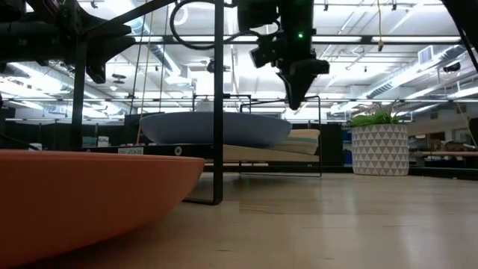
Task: Place and stack plates onto a shelf
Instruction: Stack the light orange plate on top of the green plate on the shelf, then stack the dark green plate on top of the blue plate on the shelf
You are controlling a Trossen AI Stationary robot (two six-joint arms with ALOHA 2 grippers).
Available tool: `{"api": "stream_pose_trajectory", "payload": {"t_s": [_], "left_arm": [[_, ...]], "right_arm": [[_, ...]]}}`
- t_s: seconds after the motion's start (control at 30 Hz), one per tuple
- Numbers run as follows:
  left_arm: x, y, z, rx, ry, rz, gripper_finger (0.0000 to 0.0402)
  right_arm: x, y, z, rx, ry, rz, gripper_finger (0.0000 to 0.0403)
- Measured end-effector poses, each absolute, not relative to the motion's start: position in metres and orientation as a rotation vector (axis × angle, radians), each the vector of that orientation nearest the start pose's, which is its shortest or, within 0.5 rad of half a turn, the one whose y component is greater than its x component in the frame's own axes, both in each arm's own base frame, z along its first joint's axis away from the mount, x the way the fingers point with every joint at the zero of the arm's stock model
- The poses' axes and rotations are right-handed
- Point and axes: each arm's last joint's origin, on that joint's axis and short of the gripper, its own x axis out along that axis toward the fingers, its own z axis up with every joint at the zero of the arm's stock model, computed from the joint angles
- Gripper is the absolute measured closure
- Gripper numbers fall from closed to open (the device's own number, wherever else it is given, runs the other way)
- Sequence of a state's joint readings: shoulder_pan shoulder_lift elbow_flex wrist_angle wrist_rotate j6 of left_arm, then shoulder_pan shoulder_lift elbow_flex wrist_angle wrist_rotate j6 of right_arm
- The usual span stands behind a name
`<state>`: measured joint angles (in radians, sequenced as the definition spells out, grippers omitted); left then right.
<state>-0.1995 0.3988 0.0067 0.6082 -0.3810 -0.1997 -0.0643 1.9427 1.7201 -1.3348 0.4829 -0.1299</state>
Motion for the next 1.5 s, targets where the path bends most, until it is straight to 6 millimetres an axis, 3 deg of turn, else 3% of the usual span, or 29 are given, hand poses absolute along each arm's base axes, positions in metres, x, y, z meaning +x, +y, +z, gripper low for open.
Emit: {"api": "stream_pose_trajectory", "payload": {"t_s": [0.43, 0.8, 0.97, 1.1, 1.3, 1.5], "left_arm": [[0.119, -0.013, 0.185, -0.295, -0.197, 0.158, 0.0285], [0.119, -0.013, 0.185, -0.294, -0.194, 0.159, 0.0285], [0.119, -0.013, 0.185, -0.293, -0.194, 0.159, 0.0285], [0.119, -0.013, 0.185, -0.290, -0.193, 0.159, 0.0285], [0.119, -0.013, 0.185, -0.290, -0.193, 0.159, 0.0285], [0.119, -0.013, 0.185, -0.290, -0.193, 0.159, 0.0285]], "right_arm": [[0.339, -0.025, 0.233, -0.349, 1.614, -0.510, 0.0387], [0.340, -0.020, 0.210, -0.314, 1.582, -0.465, 0.0389], [0.340, -0.021, 0.210, -0.319, 1.582, -0.456, 0.0389], [0.343, -0.016, 0.224, -0.335, 1.526, -0.485, 0.0389], [0.331, 0.010, 0.234, -0.257, 1.447, -0.530, 0.0389], [0.300, 0.055, 0.215, -0.174, 1.292, -0.539, 0.0389]]}}
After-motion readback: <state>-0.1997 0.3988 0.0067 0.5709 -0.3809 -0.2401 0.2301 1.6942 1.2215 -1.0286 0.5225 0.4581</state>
